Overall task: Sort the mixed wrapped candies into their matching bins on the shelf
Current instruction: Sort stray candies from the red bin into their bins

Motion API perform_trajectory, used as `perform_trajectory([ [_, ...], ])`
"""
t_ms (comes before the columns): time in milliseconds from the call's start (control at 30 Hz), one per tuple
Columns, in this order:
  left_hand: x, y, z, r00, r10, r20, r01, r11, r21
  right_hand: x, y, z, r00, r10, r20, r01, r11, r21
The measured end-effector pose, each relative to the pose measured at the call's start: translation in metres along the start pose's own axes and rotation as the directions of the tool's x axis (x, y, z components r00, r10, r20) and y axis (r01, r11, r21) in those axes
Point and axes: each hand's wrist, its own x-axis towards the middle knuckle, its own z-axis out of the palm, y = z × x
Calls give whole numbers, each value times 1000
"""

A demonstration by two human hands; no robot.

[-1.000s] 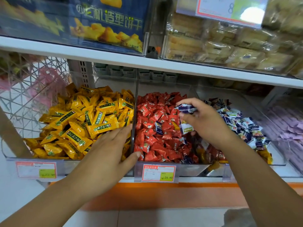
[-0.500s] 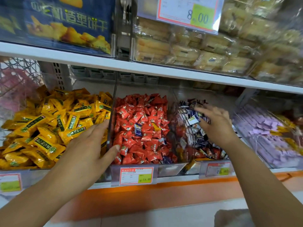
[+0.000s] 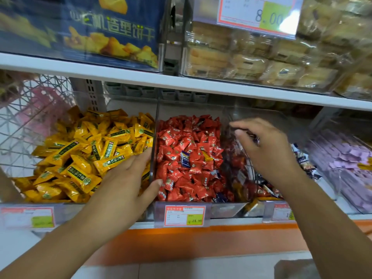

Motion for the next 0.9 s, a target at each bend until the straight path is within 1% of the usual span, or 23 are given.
perform_trajectory([
  [33,0,0,0,1000,-2,-2,2,1000,3,-1,-17,7,994,-67,85,62,996,63],
  [100,0,1,0,1000,-13,14,13,1000,-2,-2,-36,30,938,-101,333,72,993,98],
  [167,0,1,-2,999,-13,36,13,1000,-10,-3,-37,59,864,-40,502,19,999,47],
  [233,-1,-1,-2,998,-9,61,9,1000,-9,-5,-31,82,818,27,574,-18,1000,-21],
  [267,-2,-3,-1,997,-9,74,9,1000,-2,-6,-29,88,831,32,555,-13,999,-37],
  [300,-2,-6,0,996,-11,83,11,1000,7,-5,-28,91,863,27,504,-12,999,-34],
  [367,-3,-12,1,995,-20,100,18,1000,22,-2,-30,88,913,47,404,-54,998,8],
  [467,-3,-14,2,992,-33,120,29,999,30,-1,-33,77,944,47,326,-72,995,65],
  [567,-3,-10,0,991,-47,123,42,998,41,-1,-28,49,987,52,153,-67,994,89],
  [633,-2,-9,0,989,-57,136,51,998,45,0,-17,23,997,73,-33,-72,997,29],
  [667,-1,-8,-1,988,-52,146,47,998,43,0,-8,10,988,93,-126,-94,996,1],
  [700,0,-9,0,987,-48,155,42,998,40,-1,3,-2,973,125,-193,-131,991,-21],
  [733,0,-9,-1,986,-43,159,38,999,34,-4,15,-12,959,167,-228,-181,983,-42],
  [800,1,-10,0,986,-40,160,35,999,32,-11,40,-20,936,262,-236,-292,951,-100],
  [867,2,-10,1,990,-33,136,28,999,37,-17,64,-17,929,335,-160,-358,923,-144],
  [900,3,-11,2,992,-24,122,20,999,31,-20,74,-11,932,348,-97,-360,918,-164],
])
